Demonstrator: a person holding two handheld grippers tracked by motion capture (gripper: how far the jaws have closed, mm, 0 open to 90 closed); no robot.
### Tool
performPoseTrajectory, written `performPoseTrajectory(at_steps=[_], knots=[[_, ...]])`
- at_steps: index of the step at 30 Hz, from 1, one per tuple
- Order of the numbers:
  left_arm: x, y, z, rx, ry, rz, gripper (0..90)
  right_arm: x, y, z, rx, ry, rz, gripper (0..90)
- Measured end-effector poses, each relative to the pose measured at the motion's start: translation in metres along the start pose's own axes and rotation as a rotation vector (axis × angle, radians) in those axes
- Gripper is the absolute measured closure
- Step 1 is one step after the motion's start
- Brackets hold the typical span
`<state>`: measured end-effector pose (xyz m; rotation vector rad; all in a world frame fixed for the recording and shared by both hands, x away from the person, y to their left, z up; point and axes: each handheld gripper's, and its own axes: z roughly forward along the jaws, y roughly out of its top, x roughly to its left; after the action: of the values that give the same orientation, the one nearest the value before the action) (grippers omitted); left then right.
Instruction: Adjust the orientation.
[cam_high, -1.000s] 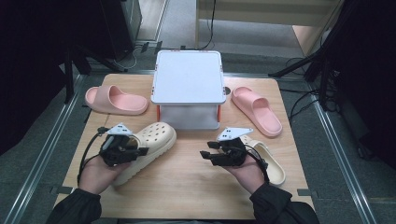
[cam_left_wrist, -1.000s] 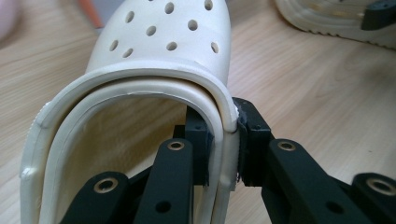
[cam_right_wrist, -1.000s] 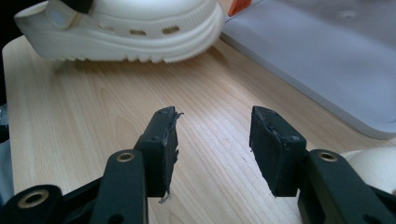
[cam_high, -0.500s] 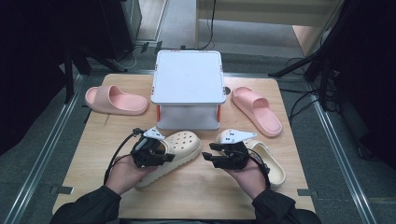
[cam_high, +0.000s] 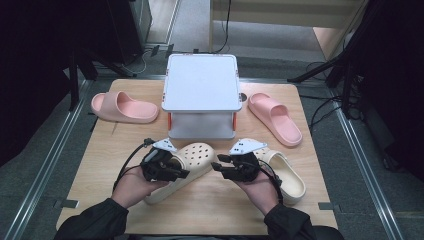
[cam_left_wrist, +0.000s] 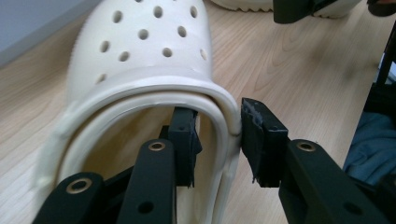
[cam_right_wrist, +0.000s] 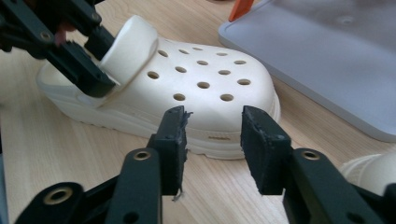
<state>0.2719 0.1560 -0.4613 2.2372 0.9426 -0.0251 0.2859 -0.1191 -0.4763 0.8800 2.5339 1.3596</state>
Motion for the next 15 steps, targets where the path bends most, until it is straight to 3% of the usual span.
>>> performPoseTrajectory(at_steps=[5, 8, 9, 15], knots=[[0.002, -0.001, -0.018, -0.014, 0.005, 0.009, 68.2, 0.003, 0.004, 0.003, 0.007, 0.028, 0.029, 72.8], [0.005, 0.000, -0.025, -0.018, -0.020, 0.021, 73.4, 0.004, 0.006, 0.006, 0.007, 0.035, 0.034, 76.1], [0.007, 0.000, -0.030, -0.024, -0.006, 0.050, 76.4, 0.007, 0.007, 0.012, 0.017, 0.050, 0.036, 79.5], [0.023, -0.001, -0.040, -0.039, 0.031, 0.050, 87.3, 0.012, 0.008, 0.026, 0.038, 0.061, 0.038, 86.9]])
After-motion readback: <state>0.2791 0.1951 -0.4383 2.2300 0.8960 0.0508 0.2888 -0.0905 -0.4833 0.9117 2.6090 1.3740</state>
